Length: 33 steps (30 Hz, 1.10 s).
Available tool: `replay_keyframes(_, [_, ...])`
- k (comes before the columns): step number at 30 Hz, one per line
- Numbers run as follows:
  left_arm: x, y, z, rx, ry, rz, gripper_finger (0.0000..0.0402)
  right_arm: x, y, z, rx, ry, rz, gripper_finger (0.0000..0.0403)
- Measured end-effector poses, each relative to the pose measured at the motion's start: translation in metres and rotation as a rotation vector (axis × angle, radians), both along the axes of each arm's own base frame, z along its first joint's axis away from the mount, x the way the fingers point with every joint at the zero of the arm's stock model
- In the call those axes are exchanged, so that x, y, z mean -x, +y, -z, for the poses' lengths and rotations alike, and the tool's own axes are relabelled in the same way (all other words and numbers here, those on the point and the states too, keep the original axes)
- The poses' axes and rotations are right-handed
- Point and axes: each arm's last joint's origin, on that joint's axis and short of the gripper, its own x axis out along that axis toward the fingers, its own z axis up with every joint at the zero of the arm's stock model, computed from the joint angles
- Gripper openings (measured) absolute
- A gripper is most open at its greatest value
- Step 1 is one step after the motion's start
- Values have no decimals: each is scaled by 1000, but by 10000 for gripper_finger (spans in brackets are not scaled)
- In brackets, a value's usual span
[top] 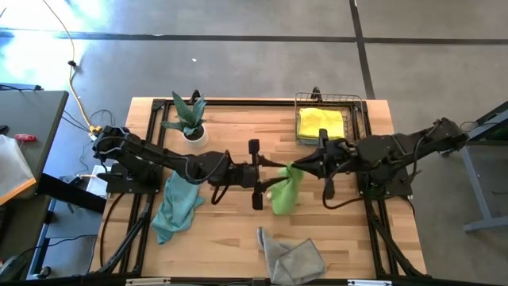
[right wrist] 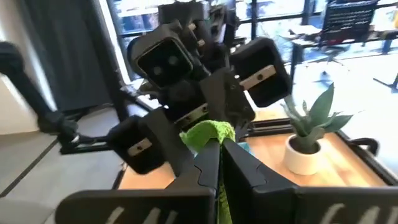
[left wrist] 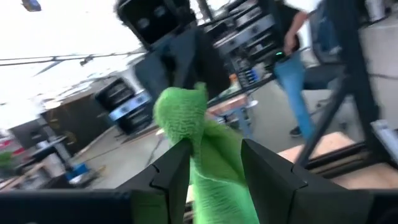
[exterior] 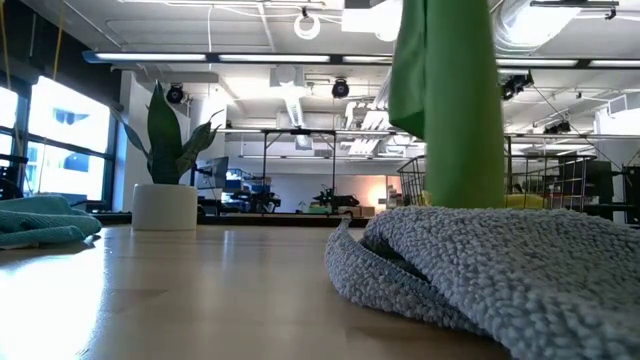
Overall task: Fold microfiber towels
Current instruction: Fold the green towel
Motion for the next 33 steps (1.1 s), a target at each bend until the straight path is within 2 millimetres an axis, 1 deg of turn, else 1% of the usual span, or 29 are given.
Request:
replay_keyframes(4, [1,0,-4,5,-40,-15,133,0,-2,-1,38,-11,81,0])
replay_keyframes(9, [1,5,-5,15,-47,-91,133,0,-1,-1,79,-11,26,0])
replay_keyframes(13, [-1,10,-2,48,-41,-97,133,0,-1,-5,104,-50,25,0])
replay_keyframes(17, [-7,15,9,95,-7,-109,133,0,0,-11,147,-105,9,0])
replay_keyframes(22, [-21,20,33,114,57,-131,133,0,0,-14,178,-141,-13,0])
replay_keyframes(30, [-28,15,56,81,147,-246,133,0,0,-14,190,-140,-6,0])
replay_keyframes(33, [-28,13,64,58,188,-336,133,0,0,-13,191,-131,-7,0])
